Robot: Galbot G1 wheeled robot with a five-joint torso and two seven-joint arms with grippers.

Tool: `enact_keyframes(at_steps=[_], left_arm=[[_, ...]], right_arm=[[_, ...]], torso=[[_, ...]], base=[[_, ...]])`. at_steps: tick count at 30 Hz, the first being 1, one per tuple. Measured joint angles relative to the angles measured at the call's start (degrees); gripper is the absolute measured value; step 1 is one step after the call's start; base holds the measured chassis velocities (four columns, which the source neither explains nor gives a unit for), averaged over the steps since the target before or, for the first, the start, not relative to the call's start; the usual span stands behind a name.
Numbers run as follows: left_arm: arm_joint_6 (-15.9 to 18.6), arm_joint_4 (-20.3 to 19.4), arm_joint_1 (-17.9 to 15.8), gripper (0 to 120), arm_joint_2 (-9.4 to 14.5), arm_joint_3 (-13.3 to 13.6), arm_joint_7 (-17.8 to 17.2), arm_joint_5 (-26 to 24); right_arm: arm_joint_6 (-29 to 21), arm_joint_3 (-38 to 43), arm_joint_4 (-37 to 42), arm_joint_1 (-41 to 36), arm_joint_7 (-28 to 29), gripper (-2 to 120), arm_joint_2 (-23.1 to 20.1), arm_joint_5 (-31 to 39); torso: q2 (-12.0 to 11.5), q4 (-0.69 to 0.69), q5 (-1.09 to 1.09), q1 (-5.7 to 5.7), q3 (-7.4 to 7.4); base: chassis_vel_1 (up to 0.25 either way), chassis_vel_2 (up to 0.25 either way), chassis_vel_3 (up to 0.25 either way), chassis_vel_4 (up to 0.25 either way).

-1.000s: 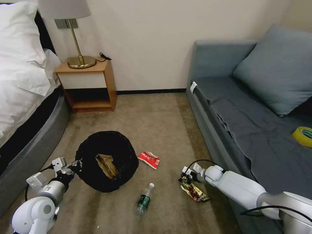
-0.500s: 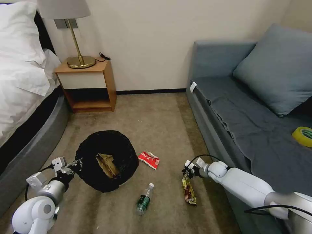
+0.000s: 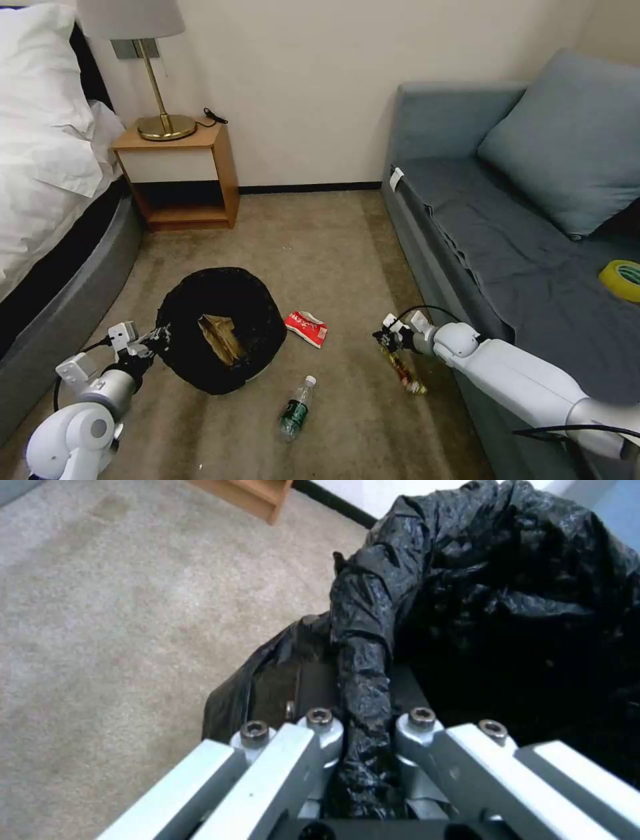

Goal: Pick up the trash bin, then pick up the garbage on the floor and place it into the trash bin.

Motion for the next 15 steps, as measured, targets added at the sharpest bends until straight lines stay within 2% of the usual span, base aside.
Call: enact_keyframes(at_steps=[6, 15], left_arm=[[0.3, -0.1, -0.4, 4, 0.4, 1.0, -0.1, 0.3], [1.1, 0.6, -1.6, 4, 1.5, 2.7, -0.3, 0.2]], right_arm=[[0.0, 3.6, 5.9, -0.3, 0.6, 0, -2.0, 1.1], [1.4, 8.1, 10.4, -0.1, 0.4, 0, -3.3, 1.9]], torso=[[0.0, 0.00, 0.00, 0.00, 0.00], [0.0, 0.00, -0.01, 0.00, 0.00]], base=[[0.000, 0.000, 0.000, 0.000], [0.000, 0.000, 0.000, 0.000]])
